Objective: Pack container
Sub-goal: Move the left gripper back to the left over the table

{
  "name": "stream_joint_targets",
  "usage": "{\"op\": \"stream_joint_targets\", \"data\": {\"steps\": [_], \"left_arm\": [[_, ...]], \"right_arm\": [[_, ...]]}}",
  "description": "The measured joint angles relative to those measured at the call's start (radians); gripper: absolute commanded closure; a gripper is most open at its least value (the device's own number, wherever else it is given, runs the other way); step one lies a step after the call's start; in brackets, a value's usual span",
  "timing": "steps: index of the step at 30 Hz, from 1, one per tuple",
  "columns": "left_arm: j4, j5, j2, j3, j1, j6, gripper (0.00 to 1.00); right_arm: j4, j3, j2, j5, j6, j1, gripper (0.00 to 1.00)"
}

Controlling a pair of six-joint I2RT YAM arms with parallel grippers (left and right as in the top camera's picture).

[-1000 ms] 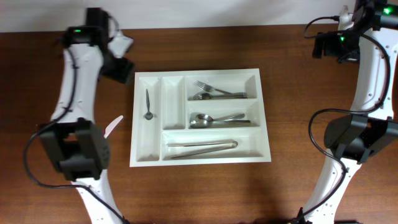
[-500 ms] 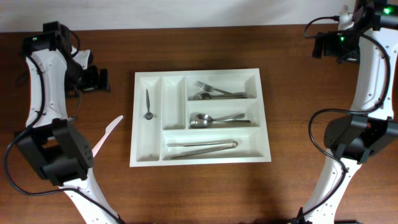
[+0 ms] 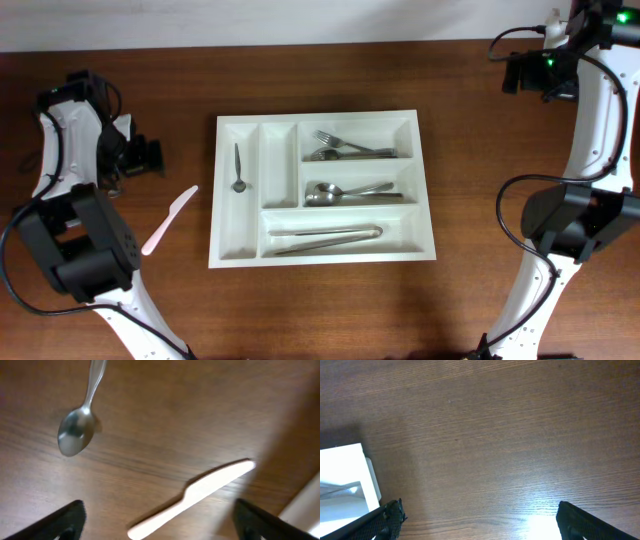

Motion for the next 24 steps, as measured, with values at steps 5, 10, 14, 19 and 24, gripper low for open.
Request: {"op": "stream_joint_targets", "data": {"steps": [5, 10, 14, 19, 24], "left_arm": [[0.052, -0.068, 0.0, -0.082, 0.022, -0.002, 0.1], [0.129, -0.108, 0.0, -0.152, 0.038, -0.015, 0.1], [0.156, -0.117, 0.0, -0.169, 0.045, -0.076, 0.1], [0.188, -0.12, 0.0, -0.171, 0.058, -0.221, 0.09], [0.264, -0.098, 0.0, -0.192, 0.07, -0.335, 0.1]], "right_arm": [[0.0, 0.0, 0.0, 0.0, 0.0, 0.0, 0.01], [0.0, 0.0, 0.0, 0.0, 0.0, 0.0, 0.01], [0.0, 0.0, 0.0, 0.0, -0.001, 0.0, 0.01], [0.0, 0.0, 0.0, 0.0, -0.001, 0.0, 0.01], [0.0, 0.0, 0.0, 0.0, 0.0, 0.0, 0.02]]}}
